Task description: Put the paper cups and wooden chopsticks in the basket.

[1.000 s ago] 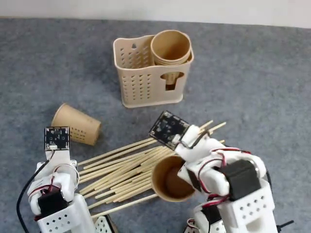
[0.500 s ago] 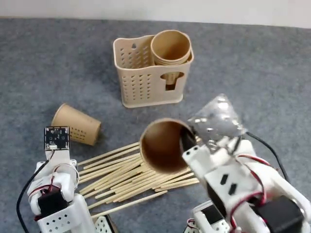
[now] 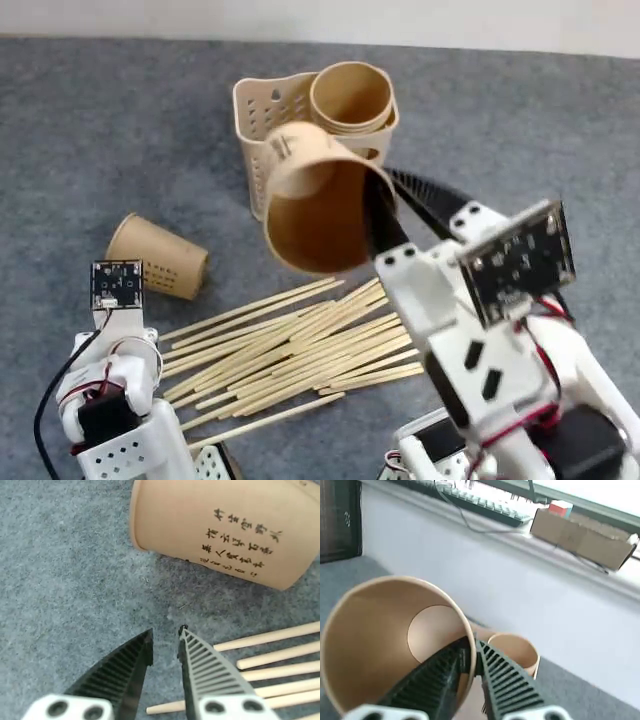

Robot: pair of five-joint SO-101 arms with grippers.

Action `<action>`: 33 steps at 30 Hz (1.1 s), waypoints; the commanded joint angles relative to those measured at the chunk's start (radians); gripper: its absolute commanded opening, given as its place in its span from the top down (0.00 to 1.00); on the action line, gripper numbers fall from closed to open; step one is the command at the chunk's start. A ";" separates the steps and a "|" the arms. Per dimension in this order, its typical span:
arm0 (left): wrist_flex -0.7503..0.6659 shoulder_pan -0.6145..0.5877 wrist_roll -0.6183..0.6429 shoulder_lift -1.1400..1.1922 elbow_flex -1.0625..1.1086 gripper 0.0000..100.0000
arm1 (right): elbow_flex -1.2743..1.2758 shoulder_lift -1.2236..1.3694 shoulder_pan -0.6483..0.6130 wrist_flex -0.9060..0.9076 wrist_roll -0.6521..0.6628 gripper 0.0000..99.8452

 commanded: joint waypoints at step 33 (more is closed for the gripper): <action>-0.009 -0.005 -0.005 -0.015 -0.008 0.90 | -0.019 0.584 0.288 -0.441 -0.006 0.97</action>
